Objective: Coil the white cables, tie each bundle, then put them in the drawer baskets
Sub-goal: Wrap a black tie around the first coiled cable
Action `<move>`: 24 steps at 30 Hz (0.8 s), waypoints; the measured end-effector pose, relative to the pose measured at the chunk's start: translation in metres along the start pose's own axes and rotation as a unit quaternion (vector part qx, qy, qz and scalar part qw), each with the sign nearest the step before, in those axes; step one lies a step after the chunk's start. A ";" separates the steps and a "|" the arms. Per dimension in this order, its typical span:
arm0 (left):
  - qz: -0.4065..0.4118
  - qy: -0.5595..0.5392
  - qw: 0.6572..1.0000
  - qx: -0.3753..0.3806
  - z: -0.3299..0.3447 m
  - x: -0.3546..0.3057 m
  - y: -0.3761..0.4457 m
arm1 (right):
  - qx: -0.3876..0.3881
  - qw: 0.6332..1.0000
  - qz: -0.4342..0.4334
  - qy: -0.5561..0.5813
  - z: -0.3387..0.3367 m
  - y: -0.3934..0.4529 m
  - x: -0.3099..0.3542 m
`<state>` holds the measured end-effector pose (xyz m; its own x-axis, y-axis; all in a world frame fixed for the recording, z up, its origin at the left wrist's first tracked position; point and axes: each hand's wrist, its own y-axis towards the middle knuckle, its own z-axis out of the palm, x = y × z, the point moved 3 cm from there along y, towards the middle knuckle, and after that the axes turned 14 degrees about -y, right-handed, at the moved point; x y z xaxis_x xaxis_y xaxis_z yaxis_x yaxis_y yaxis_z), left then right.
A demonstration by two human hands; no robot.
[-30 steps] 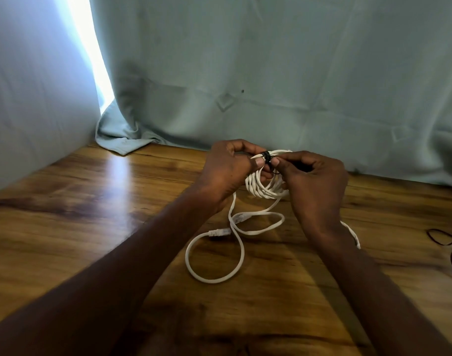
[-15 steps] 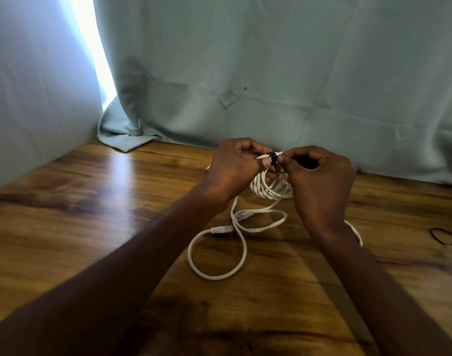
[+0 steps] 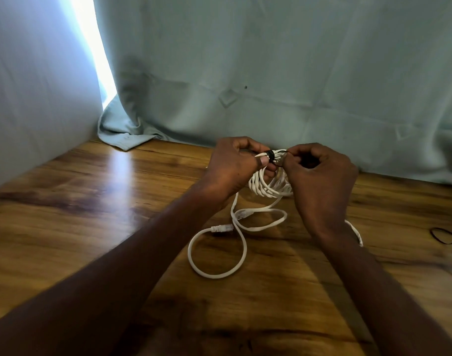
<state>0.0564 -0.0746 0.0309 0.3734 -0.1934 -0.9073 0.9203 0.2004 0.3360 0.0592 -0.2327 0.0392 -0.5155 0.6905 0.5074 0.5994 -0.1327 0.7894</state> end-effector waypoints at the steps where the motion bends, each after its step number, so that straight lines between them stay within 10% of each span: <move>1: -0.001 0.002 1.000 -0.001 0.000 0.001 0.000 | -0.005 1.000 -0.012 -0.015 -0.001 0.000 0.001; 9: 0.002 0.024 1.000 -0.008 0.001 0.005 0.002 | 0.048 0.997 -0.037 -0.044 0.005 -0.002 0.000; 24: -0.061 -0.021 0.998 -0.018 -0.005 0.001 -0.002 | 0.190 0.933 0.199 0.232 0.014 0.006 -0.012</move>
<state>0.0546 -0.0704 0.0283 0.2642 -0.2575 -0.9295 0.9546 0.2071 0.2140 0.0775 -0.2318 0.0331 -0.3619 0.2468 0.8990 0.9286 0.0100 0.3710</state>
